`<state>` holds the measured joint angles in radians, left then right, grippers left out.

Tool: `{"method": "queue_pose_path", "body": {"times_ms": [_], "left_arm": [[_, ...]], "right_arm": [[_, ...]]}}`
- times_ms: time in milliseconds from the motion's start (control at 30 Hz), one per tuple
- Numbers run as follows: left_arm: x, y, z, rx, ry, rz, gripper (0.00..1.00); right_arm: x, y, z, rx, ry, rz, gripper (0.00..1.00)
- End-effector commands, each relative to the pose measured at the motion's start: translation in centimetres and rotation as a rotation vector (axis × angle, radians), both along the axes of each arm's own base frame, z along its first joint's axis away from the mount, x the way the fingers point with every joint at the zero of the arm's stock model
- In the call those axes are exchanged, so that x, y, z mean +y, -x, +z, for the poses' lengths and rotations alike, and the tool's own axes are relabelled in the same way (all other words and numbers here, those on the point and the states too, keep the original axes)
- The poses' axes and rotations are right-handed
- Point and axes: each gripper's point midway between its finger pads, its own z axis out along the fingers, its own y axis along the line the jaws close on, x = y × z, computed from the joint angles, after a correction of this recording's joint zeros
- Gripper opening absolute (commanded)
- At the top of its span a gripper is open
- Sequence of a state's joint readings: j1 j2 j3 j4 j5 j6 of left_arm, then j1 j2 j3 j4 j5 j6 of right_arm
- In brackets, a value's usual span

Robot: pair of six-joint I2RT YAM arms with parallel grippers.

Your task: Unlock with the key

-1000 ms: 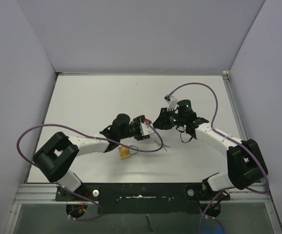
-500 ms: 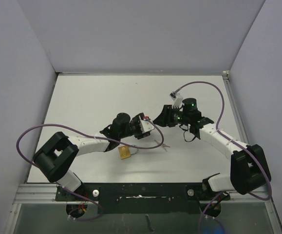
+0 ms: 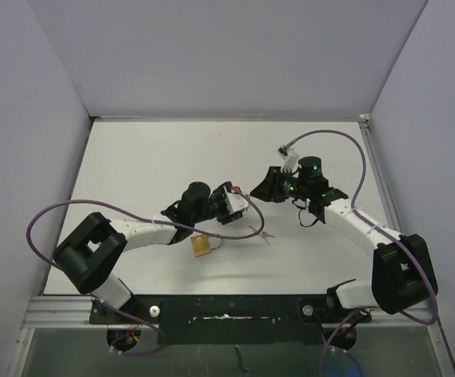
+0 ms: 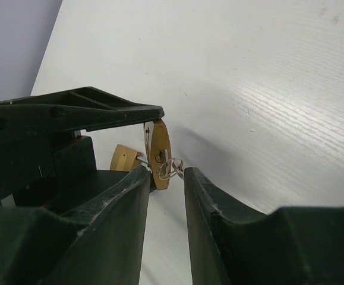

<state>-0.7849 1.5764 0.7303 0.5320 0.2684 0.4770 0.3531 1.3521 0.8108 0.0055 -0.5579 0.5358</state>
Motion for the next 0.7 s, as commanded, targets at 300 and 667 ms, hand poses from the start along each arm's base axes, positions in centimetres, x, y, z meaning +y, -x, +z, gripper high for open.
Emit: {"method": "queue_pose_path", "body": {"times_ms": [300,667], "left_arm": [[-1.7,-0.8,6.9,-0.122,0.161,-0.02,0.0],[-1.8,-0.6,6.7,-0.112,0.162,-0.027,0.0]], "right_arm": [[1.3,-0.9,0.8,-0.041,-0.051,0.045,0.31],[2.0,-1.0,0.5,-0.036,-0.06,0.063,0.28]]}}
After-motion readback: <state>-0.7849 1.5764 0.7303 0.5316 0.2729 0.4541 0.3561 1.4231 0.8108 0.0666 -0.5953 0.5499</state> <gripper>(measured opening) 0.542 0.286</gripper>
